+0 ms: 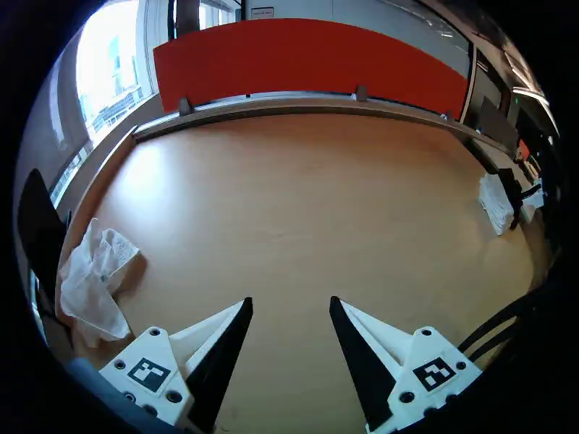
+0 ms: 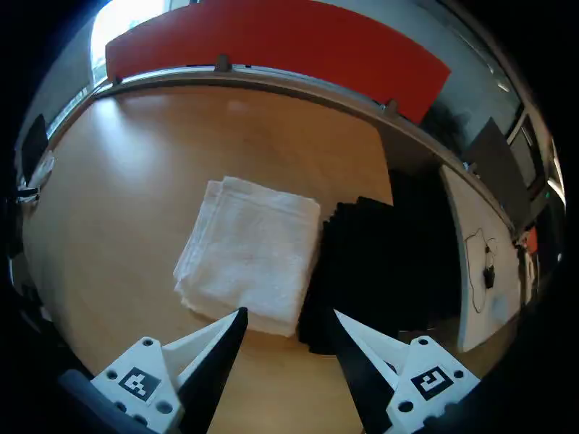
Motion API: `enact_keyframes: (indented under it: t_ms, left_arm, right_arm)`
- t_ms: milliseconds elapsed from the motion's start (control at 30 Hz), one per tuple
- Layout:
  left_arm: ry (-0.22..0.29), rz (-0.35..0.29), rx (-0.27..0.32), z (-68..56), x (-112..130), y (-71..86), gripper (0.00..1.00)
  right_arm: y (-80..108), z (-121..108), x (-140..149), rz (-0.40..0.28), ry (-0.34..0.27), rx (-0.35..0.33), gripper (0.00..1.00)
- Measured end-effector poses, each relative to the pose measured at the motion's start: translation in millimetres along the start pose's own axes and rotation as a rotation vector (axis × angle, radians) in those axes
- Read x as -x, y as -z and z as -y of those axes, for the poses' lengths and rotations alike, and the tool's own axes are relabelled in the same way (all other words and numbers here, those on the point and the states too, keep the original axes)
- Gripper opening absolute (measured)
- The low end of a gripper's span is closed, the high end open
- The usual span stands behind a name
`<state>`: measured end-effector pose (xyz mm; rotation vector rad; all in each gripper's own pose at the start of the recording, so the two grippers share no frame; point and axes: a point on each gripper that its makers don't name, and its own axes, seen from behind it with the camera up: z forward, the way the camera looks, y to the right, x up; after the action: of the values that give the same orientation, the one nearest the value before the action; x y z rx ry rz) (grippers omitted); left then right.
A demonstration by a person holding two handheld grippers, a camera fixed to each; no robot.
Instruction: Fold towel
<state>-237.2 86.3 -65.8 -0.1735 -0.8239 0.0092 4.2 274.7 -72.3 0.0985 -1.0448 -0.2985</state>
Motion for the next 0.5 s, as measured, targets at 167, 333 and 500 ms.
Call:
enact_keyframes:
  t_ms: [167, 333, 500]
  left_arm:
    - [0.003, -0.003, 0.000, 0.4, -0.3, 1.1, 0.78]
    - [0.003, -0.007, 0.001, 0.3, -1.4, 2.5, 0.78]
    - [0.003, -0.010, 0.001, 0.5, -2.0, 3.6, 0.78]
  right_arm:
    - [0.5, 2.0, -2.9, -0.013, -0.002, 0.003, 0.81]
    - [2.1, 5.8, -8.6, -0.036, -0.015, 0.000, 0.82]
    - [4.5, 9.2, -14.3, -0.060, -0.028, 0.000, 0.82]
